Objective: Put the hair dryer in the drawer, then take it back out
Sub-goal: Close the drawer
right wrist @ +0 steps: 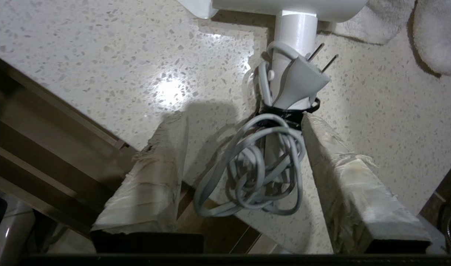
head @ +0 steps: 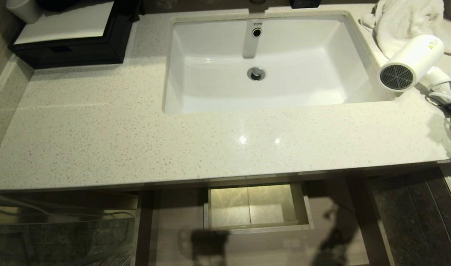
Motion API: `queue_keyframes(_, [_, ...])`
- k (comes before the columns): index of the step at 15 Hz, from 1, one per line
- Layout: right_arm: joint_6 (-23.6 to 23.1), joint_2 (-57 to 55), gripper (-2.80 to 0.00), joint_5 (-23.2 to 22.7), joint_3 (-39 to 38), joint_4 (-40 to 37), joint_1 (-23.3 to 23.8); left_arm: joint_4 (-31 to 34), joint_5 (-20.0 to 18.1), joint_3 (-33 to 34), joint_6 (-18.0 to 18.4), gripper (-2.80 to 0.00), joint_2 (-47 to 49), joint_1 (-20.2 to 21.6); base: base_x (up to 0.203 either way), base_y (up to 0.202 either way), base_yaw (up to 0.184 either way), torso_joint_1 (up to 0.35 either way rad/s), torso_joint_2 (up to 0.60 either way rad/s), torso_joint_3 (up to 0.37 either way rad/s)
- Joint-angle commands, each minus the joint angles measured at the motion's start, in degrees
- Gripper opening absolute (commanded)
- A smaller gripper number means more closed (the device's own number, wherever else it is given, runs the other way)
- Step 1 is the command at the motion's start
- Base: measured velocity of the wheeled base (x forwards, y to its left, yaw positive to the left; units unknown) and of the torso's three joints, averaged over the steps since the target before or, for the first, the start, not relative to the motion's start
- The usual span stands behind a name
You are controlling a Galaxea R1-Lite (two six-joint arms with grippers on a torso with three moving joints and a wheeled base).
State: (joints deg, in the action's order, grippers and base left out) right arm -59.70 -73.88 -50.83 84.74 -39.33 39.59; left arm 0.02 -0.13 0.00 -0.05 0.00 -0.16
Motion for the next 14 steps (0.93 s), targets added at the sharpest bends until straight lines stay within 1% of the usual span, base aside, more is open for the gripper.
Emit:
queue_keyframes(1, [-0.07,10.18,-2.80,-0.52,-5.65,-0.82,3.14,0.00,0.05,0.01,-0.01,-2.80,0.00,0.07,0.000,0.000,0.000,0.000,0.00,0.000])
queue_keyframes(2, [1.03,13.74,-2.80,0.52,-7.29,-2.17,3.17,-0.02,0.05,0.00,0.05,-2.80,0.00,-0.02,0.000,0.000,0.000,0.000,0.00,0.000])
queue_keyframes(4, [6.11,17.04,-2.80,2.18,-8.92,-6.13,2.93,-0.02,0.05,0.08,0.04,-2.80,0.00,-0.01,0.000,0.000,0.000,0.000,0.00,0.000])
queue_keyframes(5, [7.25,17.60,-2.80,2.60,-9.31,-6.61,2.41,-0.02,0.05,0.09,0.04,-2.80,0.00,-0.02,0.000,0.000,0.000,0.000,0.00,0.000])
queue_keyframes(7, [12.08,18.86,-2.80,3.51,-10.04,-6.65,-0.18,-0.02,0.05,0.04,0.05,-2.80,0.00,0.03,0.000,0.000,0.000,0.000,0.00,0.000])
queue_keyframes(8, [14.99,19.11,-2.80,5.59,-9.87,-6.28,-1.85,-0.02,0.05,0.09,0.05,-2.80,0.00,-0.02,0.000,0.000,0.000,0.000,0.00,0.000])
queue_keyframes(9, [16.36,19.29,-2.80,9.65,-9.84,-5.83,-3.03,-0.02,0.05,0.01,0.05,-2.80,0.00,-0.02,0.000,0.000,0.000,0.000,0.00,0.000])
queue_keyframes(10, [18.63,19.35,-2.80,16.74,-10.00,-4.97,-4.91,-0.02,0.05,0.09,0.03,-2.80,0.00,0.07,0.000,0.000,0.000,0.000,0.00,0.000])
queue_keyframes(11, [22.50,19.40,-2.80,22.21,-10.21,-3.55,-8.41,-0.02,0.05,0.00,0.05,-2.80,0.00,-0.02,0.000,0.000,0.000,0.000,0.00,0.000])
queue_keyframes(12, [27.35,19.67,-2.80,28.52,-10.86,-1.37,-11.91,-0.02,0.00,0.00,0.05,-2.80,0.00,0.07,0.000,0.000,0.000,0.000,0.00,0.000])
queue_keyframes(13, [30.97,20.28,-2.80,35.60,-11.97,0.78,-14.71,-0.02,0.05,0.00,0.05,-2.80,0.00,-0.01,0.000,0.000,0.000,0.000,0.00,0.000])
queue_keyframes(14, [33.45,21.00,-2.80,42.27,-13.42,2.40,-17.08,-0.02,0.05,0.00,0.05,-2.80,0.00,0.07,0.000,0.000,0.000,0.000,0.00,0.000])
